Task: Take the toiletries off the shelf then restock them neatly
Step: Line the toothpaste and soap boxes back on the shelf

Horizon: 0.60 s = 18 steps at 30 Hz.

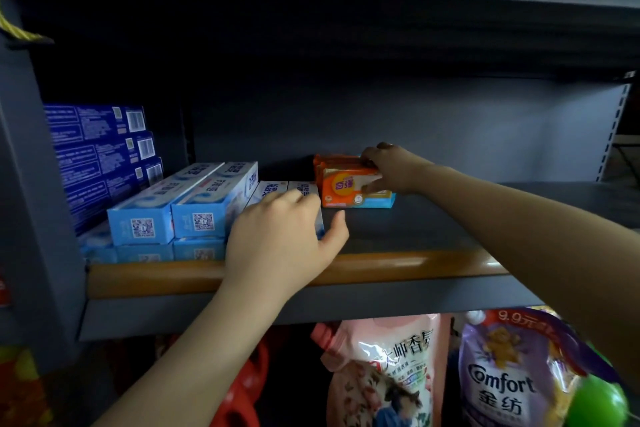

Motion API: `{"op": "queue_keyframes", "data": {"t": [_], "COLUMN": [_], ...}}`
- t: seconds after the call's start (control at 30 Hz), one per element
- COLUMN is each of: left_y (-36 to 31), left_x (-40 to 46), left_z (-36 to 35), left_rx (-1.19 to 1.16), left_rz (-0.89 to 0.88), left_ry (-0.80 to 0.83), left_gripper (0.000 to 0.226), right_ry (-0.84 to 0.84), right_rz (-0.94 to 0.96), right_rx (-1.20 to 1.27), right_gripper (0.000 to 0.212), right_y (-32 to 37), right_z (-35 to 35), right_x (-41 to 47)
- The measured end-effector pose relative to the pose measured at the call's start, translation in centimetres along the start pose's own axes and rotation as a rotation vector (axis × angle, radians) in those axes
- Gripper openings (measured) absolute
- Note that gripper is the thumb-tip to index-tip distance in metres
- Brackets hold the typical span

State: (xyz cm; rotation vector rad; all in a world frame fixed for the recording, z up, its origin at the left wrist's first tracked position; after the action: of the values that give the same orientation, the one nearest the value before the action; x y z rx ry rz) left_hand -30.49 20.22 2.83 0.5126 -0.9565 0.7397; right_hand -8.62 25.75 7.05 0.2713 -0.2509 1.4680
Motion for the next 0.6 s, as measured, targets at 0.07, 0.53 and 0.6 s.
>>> {"op": "queue_keyframes", "data": {"t": [0.07, 0.53, 0.6], "left_y": [0.0, -0.7, -0.5], "left_x": [0.0, -1.2, -2.4], "left_z": [-0.1, 1.5, 2.6], "left_rx": [-0.002, -0.102, -0.127], "left_rz": [0.001, -0.182, -0.192], "left_ry": [-0.004, -0.152, -0.192], "left_gripper": [0.041, 0.029, 0.026], "right_ry": [-0.029, -0.308, -0.196], "right_rz": [-0.01, 0.154, 0.175], "right_rx": [0.038, 0.372, 0.393], "right_gripper": [0.065, 0.016, 0.02], "right_y": [-0.1, 4.7, 5.8], "right_z": [-0.2, 5.6, 4.5], "right_x": [-0.1, -15.8, -16.0]}}
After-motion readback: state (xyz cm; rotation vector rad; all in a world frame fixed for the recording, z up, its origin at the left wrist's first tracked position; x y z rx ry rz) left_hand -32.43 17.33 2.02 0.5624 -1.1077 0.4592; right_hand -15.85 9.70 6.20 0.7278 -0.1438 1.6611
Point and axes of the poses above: each hand's wrist, its own x-axis towards the middle knuckle, its own z-axis out of the back of the hand, y = z × x, the point moved 3 cm from there along x, towards the middle knuckle, and after that the axes turned 5 degrees about x, right-handed, at the moved point
